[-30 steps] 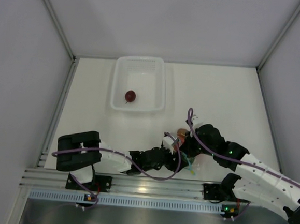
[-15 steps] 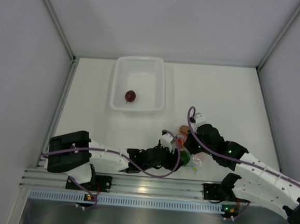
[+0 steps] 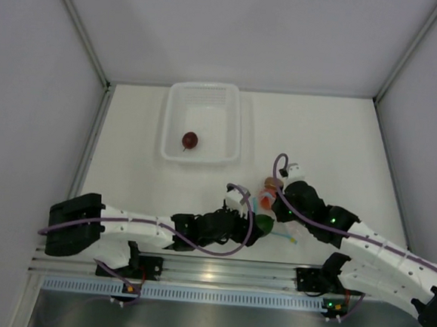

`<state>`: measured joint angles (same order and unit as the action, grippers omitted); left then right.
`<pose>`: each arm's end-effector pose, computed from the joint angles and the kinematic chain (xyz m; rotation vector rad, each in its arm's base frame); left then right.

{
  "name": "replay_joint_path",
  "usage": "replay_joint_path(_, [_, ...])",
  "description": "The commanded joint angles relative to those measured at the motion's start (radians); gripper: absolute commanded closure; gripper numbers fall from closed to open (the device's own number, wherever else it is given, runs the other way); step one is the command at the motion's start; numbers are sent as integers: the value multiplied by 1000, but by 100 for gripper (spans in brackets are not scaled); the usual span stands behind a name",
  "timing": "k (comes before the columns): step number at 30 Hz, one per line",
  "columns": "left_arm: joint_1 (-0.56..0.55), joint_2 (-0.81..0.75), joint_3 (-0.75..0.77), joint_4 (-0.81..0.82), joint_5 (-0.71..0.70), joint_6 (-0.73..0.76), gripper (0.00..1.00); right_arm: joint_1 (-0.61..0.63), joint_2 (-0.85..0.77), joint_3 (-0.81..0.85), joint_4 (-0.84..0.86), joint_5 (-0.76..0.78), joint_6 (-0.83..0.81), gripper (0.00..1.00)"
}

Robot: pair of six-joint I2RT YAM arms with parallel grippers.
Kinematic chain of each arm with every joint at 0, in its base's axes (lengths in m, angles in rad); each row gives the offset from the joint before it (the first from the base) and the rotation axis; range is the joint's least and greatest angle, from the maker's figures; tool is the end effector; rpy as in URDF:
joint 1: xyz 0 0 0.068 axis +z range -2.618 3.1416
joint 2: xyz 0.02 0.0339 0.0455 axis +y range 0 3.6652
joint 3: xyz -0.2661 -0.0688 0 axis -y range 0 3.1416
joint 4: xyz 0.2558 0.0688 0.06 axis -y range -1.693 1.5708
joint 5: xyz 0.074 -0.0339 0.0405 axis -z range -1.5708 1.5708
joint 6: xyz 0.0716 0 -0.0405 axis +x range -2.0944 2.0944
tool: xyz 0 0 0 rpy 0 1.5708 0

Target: Open the zip-top bag and remove the fake food

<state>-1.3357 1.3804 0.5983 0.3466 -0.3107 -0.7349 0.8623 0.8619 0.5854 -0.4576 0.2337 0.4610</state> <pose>0.0964 -0.3083 0.1771 0.4259 2.0916 -0.9950 0.1531 0.1531 0.2071 -0.3427 2.2909 0.4177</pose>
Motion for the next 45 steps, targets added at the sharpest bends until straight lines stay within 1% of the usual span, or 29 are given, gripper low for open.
replay_joint_path(1, [1,-83,0,-109,-112,5,100,14,-27,34,10,58,28,100])
replay_joint_path(2, [4,-95,4,-136,-140,5,100,14,-26,37,7,62,31,100])
replay_joint_path(3, [4,-115,15,-199,-165,3,100,15,-29,42,5,68,33,100])
replay_joint_path(7, [29,-165,40,-326,-287,2,100,14,-38,45,0,104,54,100])
replay_joint_path(10, [70,-219,64,-426,-338,-8,100,14,-52,42,7,115,65,100])
replay_joint_path(12, [136,-263,78,-455,-338,3,100,15,-49,44,7,116,67,100])
replay_joint_path(13, [168,-277,92,-460,-306,14,100,14,-47,44,7,113,67,100])
replay_joint_path(14, [241,-302,98,-460,-289,23,100,15,-44,45,7,108,68,100])
replay_joint_path(15, [278,-310,107,-460,-271,46,100,14,-44,47,8,101,68,100])
replay_joint_path(16, [350,-314,135,-460,-245,58,100,14,-46,47,8,98,68,100])
replay_joint_path(18, [421,-314,168,-460,-199,90,100,14,-50,44,13,96,68,100])
replay_joint_path(19, [484,-305,188,-460,-186,103,100,14,-54,44,14,95,68,100])
replay_joint_path(20, [513,-278,237,-460,-167,114,100,14,-54,45,14,92,68,100])
replay_joint_path(22, [567,-236,285,-463,-130,152,100,14,-55,44,20,84,68,100])
replay_joint_path(24, [680,-157,363,-468,-68,170,100,15,-57,41,33,75,68,100])
replay_joint_path(25, [705,-130,391,-468,-53,175,100,14,-57,36,37,72,70,100])
replay_joint_path(29, [785,53,514,-468,-10,203,100,14,-57,22,62,59,73,100])
replay_joint_path(31, [823,112,584,-468,27,207,100,15,-51,19,71,47,74,100])
replay_joint_path(33, [837,195,632,-468,28,218,100,14,-46,17,83,33,74,100])
replay_joint_path(34, [851,222,681,-468,48,224,100,14,-41,16,89,29,74,100])
replay_joint_path(36, [860,304,718,-468,48,239,100,15,-40,14,96,23,71,100])
replay_joint_path(38, [874,371,759,-468,51,239,92,14,-37,13,100,18,68,100])
replay_joint_path(39, [877,393,771,-468,51,247,86,14,-38,11,102,18,67,100])
replay_joint_path(42, [886,468,816,-468,59,256,75,14,-37,11,105,13,65,100])
replay_joint_path(44, [895,511,836,-468,94,253,73,14,-35,8,109,6,67,100])
replay_joint_path(45, [899,522,840,-468,110,250,65,14,-35,7,111,3,65,100])
